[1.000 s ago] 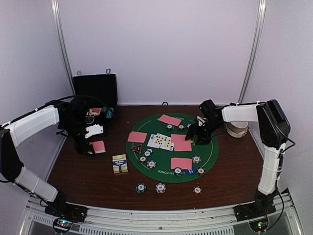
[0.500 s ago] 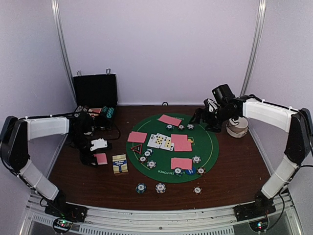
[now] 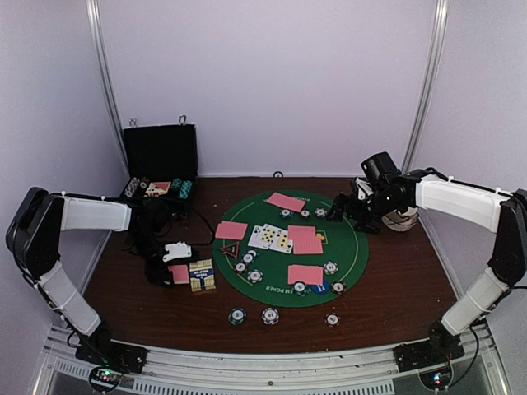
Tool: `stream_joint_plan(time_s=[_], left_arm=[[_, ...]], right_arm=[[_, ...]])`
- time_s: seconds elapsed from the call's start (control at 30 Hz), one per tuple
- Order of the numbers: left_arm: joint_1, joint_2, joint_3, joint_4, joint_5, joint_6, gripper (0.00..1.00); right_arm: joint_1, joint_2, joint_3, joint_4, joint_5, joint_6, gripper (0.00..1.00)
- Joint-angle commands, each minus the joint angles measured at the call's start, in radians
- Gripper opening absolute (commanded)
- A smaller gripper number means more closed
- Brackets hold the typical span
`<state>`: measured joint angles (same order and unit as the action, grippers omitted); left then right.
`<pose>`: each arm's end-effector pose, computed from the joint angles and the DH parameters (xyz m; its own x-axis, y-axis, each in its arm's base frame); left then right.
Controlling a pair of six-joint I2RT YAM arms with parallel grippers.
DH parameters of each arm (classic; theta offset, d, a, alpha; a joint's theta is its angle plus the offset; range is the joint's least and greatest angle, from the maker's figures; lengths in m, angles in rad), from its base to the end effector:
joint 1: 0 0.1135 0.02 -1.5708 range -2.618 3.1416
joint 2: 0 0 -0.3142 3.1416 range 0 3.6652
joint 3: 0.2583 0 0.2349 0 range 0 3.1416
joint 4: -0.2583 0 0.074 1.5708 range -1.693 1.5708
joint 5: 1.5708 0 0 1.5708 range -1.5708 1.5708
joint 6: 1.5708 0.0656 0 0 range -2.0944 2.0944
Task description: Distribute texas hold em gaming equipment
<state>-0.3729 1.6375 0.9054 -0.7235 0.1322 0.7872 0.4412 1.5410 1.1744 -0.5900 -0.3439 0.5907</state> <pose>0.2445 -0.1049 0.1817 -0.3871 0.9055 -0.1739 0.9202 0.3913 -0.0110 0.2821 0.1577 0.2912 -0.9355 0.1381 -0.3252 -0.0682 0.8325 0.5498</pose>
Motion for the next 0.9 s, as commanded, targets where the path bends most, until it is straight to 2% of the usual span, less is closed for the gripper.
stream_joint_plan(time_s=[0.0,0.07,0.1,0.33,0.43,0.53,0.6,0.7,0.83,0.87], left_arm=[[-0.009,0.011,0.019,0.021,0.032,-0.030,0.56],[-0.009,0.002,0.015,0.018,0.032,-0.034,0.89],[-0.009,-0.004,0.016,0.011,0.035,-0.035,0.96],[-0.008,-0.071,0.089,-0.080,0.045,-0.088,0.98],[0.009,-0.110,0.143,-0.108,0.054,-0.132,0.98],[0.074,-0.138,0.191,-0.072,0.106,-0.188,0.97],[0.133,-0.152,0.191,0.006,0.138,-0.246,0.98],[0.216,-0.167,0.121,0.208,0.152,-0.346,0.98],[0.318,-0.164,-0.010,0.492,0.170,-0.502,0.98],[0.338,-0.159,-0.046,0.569,0.174,-0.535,0.98]], right_arm=[[0.005,-0.054,-0.009,-0.016,0.052,-0.011,1.00],[0.005,-0.062,-0.001,-0.028,0.072,-0.024,1.00],[0.005,-0.065,0.004,-0.041,0.088,-0.032,1.00],[0.005,-0.095,0.048,-0.090,0.213,-0.097,1.00],[0.005,-0.126,0.046,-0.090,0.348,-0.143,0.99],[0.002,-0.160,0.005,-0.063,0.597,-0.173,1.00],[-0.003,-0.196,-0.072,0.033,0.725,-0.214,0.99],[-0.015,-0.237,-0.189,0.197,0.924,-0.290,1.00],[-0.098,-0.208,-0.226,0.229,0.952,-0.275,0.99],[-0.113,-0.202,-0.241,0.262,0.950,-0.314,1.00]])
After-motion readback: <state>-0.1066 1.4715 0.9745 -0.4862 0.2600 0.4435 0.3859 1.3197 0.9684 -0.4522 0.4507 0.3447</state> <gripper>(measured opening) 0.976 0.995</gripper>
